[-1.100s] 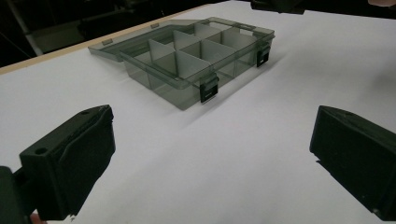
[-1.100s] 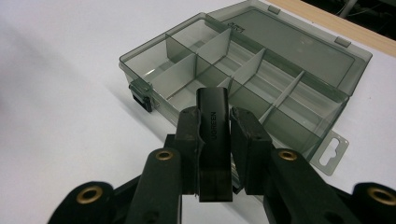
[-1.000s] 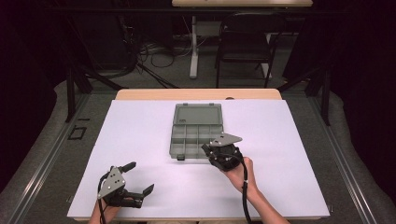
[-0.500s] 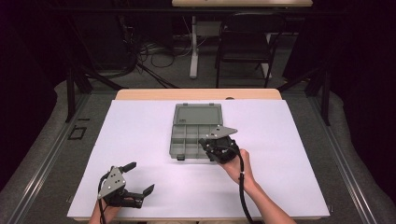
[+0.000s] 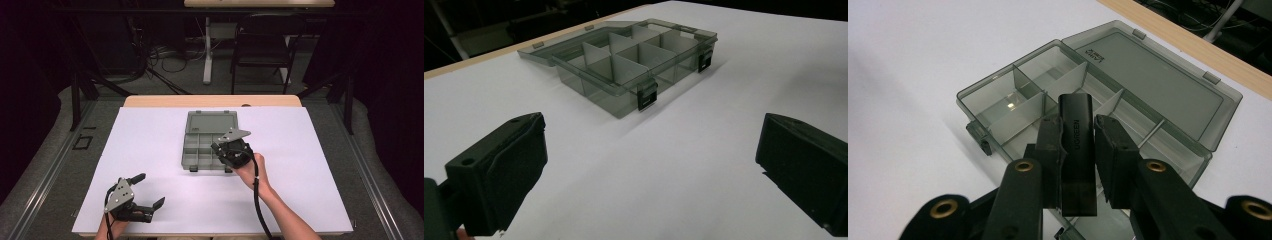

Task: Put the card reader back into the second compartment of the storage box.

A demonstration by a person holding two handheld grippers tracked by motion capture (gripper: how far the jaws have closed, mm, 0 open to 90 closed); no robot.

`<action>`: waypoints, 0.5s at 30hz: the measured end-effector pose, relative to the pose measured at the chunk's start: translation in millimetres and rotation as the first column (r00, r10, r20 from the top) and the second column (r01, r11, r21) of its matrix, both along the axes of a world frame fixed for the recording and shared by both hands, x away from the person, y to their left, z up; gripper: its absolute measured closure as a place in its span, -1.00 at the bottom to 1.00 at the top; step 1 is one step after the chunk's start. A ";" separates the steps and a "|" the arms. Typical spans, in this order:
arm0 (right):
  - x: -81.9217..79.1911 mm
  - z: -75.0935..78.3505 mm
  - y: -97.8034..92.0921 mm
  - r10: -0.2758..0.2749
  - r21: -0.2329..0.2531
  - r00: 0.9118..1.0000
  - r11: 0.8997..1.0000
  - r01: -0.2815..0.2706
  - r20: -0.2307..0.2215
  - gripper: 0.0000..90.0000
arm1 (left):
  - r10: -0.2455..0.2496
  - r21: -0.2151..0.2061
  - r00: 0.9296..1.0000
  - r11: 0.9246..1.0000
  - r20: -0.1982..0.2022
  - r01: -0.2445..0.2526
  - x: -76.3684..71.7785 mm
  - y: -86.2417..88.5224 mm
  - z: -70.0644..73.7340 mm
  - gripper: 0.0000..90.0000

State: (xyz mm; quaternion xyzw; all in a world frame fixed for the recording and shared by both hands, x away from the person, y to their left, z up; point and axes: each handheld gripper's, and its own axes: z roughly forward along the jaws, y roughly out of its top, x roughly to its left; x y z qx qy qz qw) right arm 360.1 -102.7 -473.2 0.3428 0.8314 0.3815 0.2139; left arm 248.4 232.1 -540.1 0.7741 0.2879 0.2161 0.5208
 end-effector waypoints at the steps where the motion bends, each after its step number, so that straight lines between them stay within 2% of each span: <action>1: 1.1 -0.1 0.3 0.002 -0.002 1.000 1.000 -0.002 0.000 0.63 | 0.000 0.000 1.000 1.000 0.000 0.000 0.0 0.0 0.0 -0.99; 6: 5.7 -1.1 0.9 -0.008 -0.005 1.000 1.000 0.008 0.007 0.63 | 0.001 -0.004 1.000 1.000 0.000 -0.001 -0.2 0.2 0.0 -0.99; 15: 13.5 -3.6 2.3 -0.014 -0.003 1.000 1.000 0.014 -0.008 0.63 | 0.003 -0.005 1.000 1.000 0.001 -0.003 0.0 0.6 -0.1 -0.99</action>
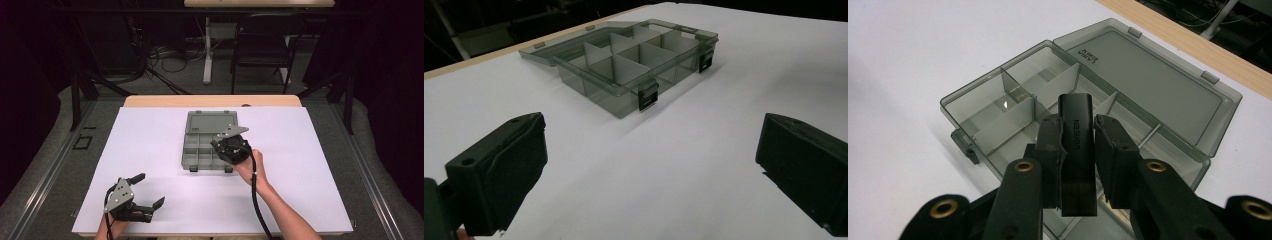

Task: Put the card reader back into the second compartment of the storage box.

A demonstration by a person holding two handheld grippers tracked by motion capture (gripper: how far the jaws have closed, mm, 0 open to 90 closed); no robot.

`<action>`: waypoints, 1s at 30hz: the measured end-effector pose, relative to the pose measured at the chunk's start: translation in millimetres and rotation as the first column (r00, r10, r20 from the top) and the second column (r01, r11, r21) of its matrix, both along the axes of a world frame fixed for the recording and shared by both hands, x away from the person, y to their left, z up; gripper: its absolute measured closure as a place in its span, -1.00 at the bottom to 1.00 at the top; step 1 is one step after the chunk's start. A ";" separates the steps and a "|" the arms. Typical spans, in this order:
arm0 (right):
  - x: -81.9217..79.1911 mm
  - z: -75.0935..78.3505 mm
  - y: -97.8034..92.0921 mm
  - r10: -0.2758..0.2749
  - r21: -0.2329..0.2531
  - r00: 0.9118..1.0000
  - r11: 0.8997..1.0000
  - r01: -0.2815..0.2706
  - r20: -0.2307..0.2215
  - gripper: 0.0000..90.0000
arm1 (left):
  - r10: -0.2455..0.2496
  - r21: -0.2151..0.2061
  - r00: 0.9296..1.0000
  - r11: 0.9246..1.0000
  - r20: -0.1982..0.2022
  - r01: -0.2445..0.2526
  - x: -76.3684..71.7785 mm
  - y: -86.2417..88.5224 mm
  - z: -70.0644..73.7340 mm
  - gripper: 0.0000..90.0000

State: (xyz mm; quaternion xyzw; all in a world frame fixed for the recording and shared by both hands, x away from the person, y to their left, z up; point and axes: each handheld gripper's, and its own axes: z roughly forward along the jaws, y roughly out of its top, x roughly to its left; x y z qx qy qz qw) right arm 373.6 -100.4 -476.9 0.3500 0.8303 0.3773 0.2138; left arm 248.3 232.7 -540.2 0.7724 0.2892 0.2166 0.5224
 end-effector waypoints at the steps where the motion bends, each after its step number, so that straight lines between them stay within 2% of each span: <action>1: 0.7 0.1 0.4 0.000 -0.002 1.000 1.000 0.000 0.000 0.63 | 0.000 0.001 1.000 1.000 0.000 0.000 0.0 0.0 0.0 -0.99; 30: 21.7 7.8 24.4 0.013 -0.016 1.000 1.000 -0.013 0.004 0.63 | -0.001 0.001 1.000 1.000 -0.002 0.001 -0.4 -0.9 0.0 -0.99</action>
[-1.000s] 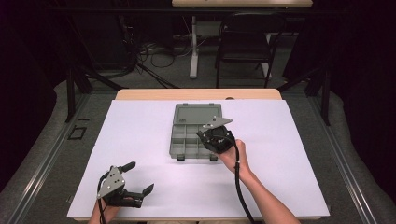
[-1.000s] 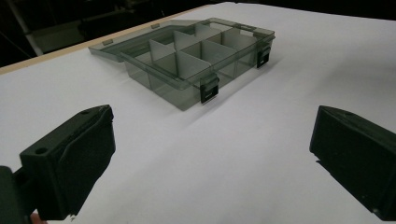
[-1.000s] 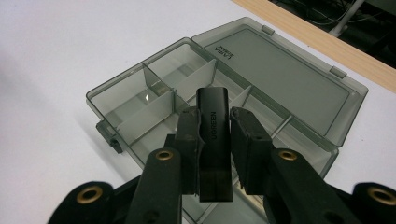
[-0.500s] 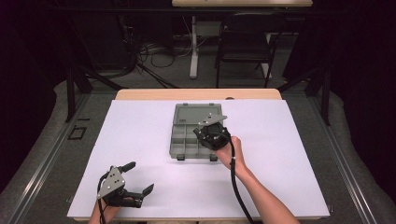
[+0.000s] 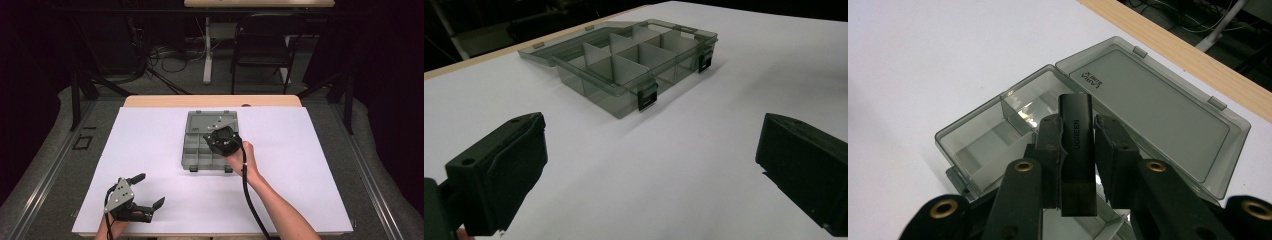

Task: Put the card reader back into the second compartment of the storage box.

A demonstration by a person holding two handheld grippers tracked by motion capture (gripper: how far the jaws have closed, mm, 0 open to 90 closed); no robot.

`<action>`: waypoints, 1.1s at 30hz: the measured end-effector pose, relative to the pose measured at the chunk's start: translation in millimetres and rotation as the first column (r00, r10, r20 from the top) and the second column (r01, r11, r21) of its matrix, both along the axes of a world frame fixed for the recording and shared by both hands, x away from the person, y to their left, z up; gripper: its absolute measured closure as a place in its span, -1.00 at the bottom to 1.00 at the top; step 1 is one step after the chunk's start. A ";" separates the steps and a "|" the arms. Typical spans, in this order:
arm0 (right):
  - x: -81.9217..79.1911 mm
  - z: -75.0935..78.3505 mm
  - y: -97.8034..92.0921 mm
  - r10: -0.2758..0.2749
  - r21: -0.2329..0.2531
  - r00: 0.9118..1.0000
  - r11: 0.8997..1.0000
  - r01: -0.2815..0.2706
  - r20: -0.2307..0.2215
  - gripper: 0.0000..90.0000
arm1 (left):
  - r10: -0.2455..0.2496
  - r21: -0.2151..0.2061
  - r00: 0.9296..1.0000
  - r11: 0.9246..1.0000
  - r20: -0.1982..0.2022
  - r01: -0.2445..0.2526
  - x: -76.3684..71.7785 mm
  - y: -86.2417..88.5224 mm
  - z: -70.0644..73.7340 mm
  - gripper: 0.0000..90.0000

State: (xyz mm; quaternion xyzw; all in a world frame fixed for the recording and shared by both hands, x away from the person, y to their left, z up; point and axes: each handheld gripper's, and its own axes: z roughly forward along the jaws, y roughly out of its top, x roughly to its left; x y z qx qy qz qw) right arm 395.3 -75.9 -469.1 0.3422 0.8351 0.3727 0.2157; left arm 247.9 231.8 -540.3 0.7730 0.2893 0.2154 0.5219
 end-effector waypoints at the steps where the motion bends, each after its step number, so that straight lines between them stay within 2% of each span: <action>1: 0.9 0.0 0.9 0.000 0.000 1.000 1.000 0.000 -0.002 0.63 | -0.001 0.002 1.000 1.000 0.001 0.001 0.1 0.0 0.0 -0.99; 5: 5.5 -0.9 3.7 -0.003 -0.012 1.000 1.000 0.003 -0.007 0.63 | 0.002 0.003 1.000 1.000 0.000 -0.002 0.0 0.2 0.1 -0.99; 16: 19.3 -7.3 8.0 -0.033 -0.007 0.999 0.999 0.032 -0.034 0.63 | 0.002 0.001 1.000 1.000 0.001 -0.002 -0.2 0.2 0.2 -0.99; 33: 32.0 -16.2 16.7 -0.055 -0.017 0.996 0.998 0.054 -0.070 0.63 | 0.003 0.004 1.000 1.000 -0.001 -0.003 0.1 0.6 0.0 -0.99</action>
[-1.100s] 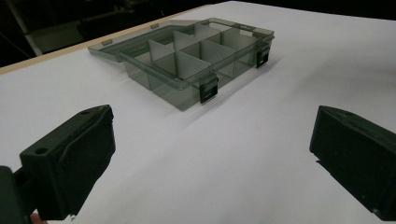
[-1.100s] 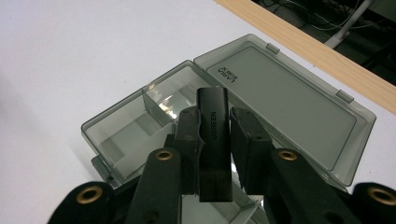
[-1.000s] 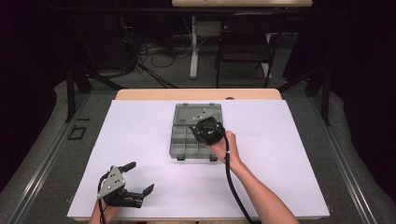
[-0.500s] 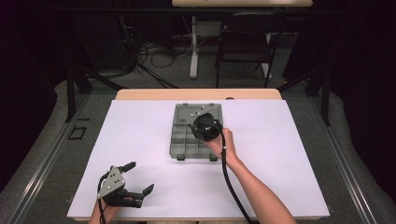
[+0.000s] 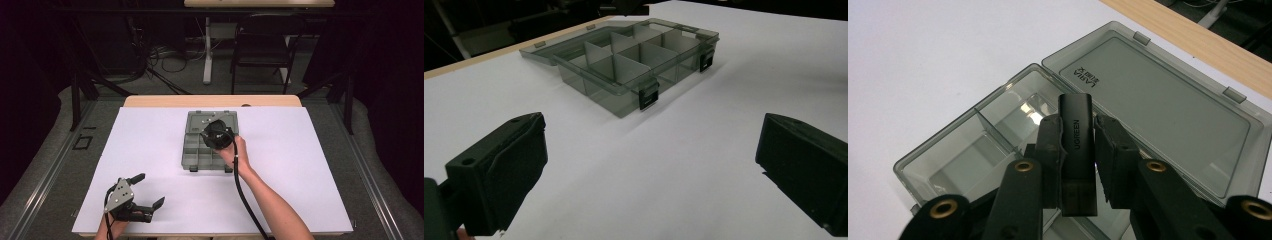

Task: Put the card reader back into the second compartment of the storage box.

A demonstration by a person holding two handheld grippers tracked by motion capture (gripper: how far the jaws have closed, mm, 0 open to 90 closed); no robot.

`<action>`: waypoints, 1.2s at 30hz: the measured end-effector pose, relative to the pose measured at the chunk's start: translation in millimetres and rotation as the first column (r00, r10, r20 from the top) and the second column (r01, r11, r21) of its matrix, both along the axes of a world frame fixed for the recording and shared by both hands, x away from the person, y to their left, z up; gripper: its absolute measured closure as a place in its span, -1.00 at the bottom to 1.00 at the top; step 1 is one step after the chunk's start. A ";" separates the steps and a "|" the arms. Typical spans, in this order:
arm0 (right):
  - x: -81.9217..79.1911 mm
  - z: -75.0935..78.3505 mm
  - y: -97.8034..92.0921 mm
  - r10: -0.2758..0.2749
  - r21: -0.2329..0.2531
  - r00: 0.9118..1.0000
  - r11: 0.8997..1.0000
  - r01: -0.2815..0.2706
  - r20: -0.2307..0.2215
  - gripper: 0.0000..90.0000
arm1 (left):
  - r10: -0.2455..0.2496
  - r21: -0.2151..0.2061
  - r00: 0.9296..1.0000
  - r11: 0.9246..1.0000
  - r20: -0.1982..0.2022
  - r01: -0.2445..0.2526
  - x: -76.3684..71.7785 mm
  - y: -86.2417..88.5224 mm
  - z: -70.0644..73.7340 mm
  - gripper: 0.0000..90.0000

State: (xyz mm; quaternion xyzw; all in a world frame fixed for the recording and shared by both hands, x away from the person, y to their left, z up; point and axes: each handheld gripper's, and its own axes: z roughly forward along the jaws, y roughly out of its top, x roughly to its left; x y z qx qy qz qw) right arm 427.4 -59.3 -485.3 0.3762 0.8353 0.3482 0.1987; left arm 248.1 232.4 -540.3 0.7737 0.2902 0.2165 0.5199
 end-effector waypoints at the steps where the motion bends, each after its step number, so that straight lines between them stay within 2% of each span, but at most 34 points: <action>1: 0.6 -0.6 0.2 -0.005 0.007 1.000 1.000 0.005 -0.003 0.63 | 0.002 0.000 1.000 1.000 -0.001 -0.002 -0.2 -0.2 0.0 -0.99; 8: 4.0 -2.0 1.3 -0.021 0.031 1.000 0.999 0.022 -0.014 0.63 | -0.001 0.003 1.000 1.000 0.001 0.001 0.5 -0.1 -0.1 -0.99; 14: 6.7 -5.3 4.3 -0.040 0.046 0.998 0.998 0.042 -0.045 0.63 | 0.000 0.007 1.000 1.000 -0.003 0.000 0.3 -0.5 -0.5 -0.99; 36: 16.1 -15.6 7.0 -0.087 0.058 0.992 0.994 0.093 -0.095 0.63 | 0.001 0.000 1.000 1.000 -0.005 -0.001 0.7 -0.1 -0.5 -0.99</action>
